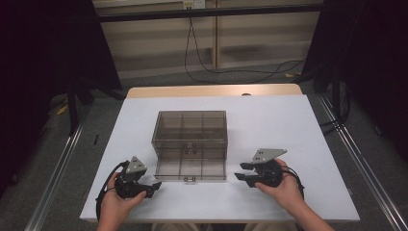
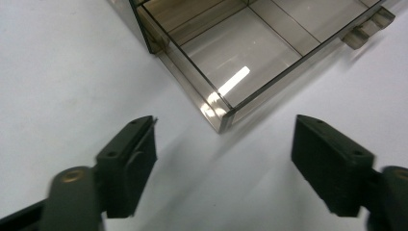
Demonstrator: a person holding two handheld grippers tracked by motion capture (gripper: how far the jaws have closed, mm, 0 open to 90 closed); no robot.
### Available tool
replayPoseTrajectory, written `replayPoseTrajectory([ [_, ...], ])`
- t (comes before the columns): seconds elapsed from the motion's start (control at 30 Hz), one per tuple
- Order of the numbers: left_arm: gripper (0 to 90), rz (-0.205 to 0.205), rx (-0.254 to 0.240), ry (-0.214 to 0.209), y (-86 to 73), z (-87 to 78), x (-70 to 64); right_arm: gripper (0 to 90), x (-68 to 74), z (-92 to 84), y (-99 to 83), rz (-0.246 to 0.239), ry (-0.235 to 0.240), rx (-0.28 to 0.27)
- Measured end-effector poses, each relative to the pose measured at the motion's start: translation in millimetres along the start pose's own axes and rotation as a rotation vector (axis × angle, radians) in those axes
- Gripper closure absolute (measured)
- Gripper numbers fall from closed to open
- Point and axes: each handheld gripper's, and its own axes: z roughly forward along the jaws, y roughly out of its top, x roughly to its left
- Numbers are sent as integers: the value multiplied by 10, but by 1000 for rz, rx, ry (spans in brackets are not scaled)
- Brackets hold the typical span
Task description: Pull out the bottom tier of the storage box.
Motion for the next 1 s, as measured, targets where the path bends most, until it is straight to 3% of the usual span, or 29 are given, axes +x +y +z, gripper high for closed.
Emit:
replayPoseTrajectory([
  [0.13, 178, -31, -10, 4, -5, -9, 18, 463, -62, -70, -40, 14, -23, 10],
  [0.3, 144, -25, -21, -1, 0, -17, 30, 373, -138, -132, -79, 62, -48, 12],
  [0.67, 70, -40, -24, 8, 1, -10, 54, 182, -205, -202, -73, 81, -114, 24],
  [1.0, 40, -24, -34, 3, 8, -16, 52, 177, -284, -287, -121, 106, -145, 15],
])
